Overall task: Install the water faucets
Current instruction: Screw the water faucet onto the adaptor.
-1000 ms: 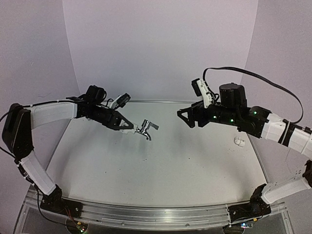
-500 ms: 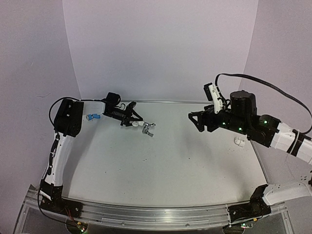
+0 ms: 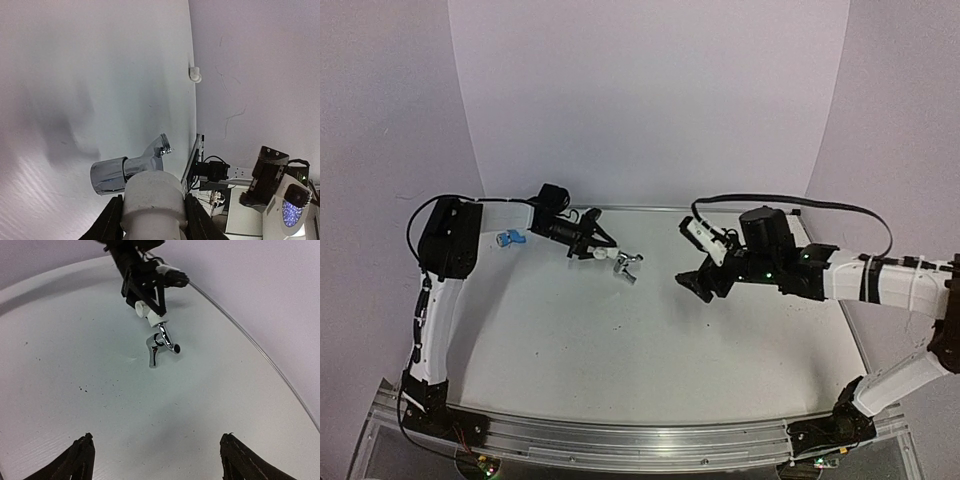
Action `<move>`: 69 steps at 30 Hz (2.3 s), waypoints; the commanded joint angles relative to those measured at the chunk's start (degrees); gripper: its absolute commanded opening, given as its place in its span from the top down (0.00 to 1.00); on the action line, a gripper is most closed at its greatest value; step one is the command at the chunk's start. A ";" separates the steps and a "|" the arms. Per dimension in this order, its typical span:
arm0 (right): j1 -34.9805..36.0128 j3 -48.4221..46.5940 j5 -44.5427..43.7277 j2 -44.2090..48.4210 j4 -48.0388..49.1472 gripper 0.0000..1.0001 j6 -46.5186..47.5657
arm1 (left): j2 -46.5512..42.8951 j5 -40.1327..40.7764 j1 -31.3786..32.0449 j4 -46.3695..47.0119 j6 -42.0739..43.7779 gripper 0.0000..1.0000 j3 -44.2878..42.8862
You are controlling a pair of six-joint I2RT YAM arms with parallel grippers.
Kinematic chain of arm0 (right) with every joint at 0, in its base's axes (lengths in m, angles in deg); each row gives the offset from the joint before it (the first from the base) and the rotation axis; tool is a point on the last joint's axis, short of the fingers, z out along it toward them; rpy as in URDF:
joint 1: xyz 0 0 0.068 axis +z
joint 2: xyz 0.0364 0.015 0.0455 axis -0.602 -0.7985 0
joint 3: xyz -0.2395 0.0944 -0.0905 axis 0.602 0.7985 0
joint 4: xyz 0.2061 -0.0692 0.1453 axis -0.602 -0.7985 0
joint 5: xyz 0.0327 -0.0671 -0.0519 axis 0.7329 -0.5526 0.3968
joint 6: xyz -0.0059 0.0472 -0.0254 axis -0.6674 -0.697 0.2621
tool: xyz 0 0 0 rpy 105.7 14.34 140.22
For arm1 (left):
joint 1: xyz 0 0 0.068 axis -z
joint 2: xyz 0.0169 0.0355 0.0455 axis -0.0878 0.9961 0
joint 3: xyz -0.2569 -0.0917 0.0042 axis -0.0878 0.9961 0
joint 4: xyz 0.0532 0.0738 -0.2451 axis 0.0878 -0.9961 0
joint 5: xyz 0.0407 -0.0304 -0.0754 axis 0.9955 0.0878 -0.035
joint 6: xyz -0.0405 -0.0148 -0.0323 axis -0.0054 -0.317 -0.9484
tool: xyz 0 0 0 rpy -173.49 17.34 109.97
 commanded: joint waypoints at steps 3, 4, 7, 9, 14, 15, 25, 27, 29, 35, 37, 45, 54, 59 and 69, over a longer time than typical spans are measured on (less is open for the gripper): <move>1.94 -3.73 3.23 -9.81 21.53 0.08 25.79 | -20.56 2.73 6.97 2.51 -9.76 1.00 7.39; 2.35 -4.72 2.19 -11.64 23.06 0.08 27.86 | -21.88 3.58 7.20 2.59 -10.66 1.00 8.40; 3.48 -7.34 -0.68 -15.49 26.08 0.07 31.12 | -26.03 4.48 7.46 2.81 -12.96 1.00 11.30; 3.58 -10.67 -1.80 -17.48 24.41 0.07 29.11 | -28.03 4.65 7.60 2.92 -13.90 1.00 12.19; 3.88 -13.52 -1.18 -18.84 24.70 0.20 20.93 | -31.81 4.79 8.07 3.02 -14.04 1.00 13.60; 3.84 -14.45 0.76 -18.93 22.76 0.25 19.26 | -32.16 4.47 8.10 3.00 -13.49 1.00 13.74; -1.34 -21.31 21.75 -20.75 9.03 0.81 -1.29 | -35.50 0.00 8.08 2.98 -3.28 1.00 16.47; -3.34 -22.50 28.88 -21.25 6.03 0.75 -5.30 | -36.75 -0.41 8.08 1.43 1.90 1.00 17.36; -4.57 -24.05 34.23 -21.88 3.52 0.67 -10.06 | -38.20 -0.54 8.09 0.39 5.62 1.00 18.08; -5.96 -26.61 49.93 -24.11 1.60 0.61 -23.19 | -42.28 -2.36 8.11 0.03 10.89 1.00 18.93; -5.98 -26.93 51.99 -24.73 4.88 0.64 -29.15 | -42.63 -3.35 8.11 -0.05 10.90 1.00 18.89; -7.18 -25.73 56.12 -30.64 47.86 1.00 -88.43 | -44.20 -6.47 8.23 -0.41 11.31 1.00 20.30; -11.52 -15.97 46.54 -34.62 81.51 0.67 -123.24 | -46.29 -5.38 8.06 -0.48 10.61 1.00 20.89; -11.91 -12.13 47.01 -22.74 41.92 0.33 -72.46 | -44.27 -0.50 7.43 -0.59 -1.17 1.00 18.73; 3.00 -10.00 11.11 -7.80 13.55 0.11 6.20 | -45.43 5.59 4.81 -0.50 -23.14 1.00 19.36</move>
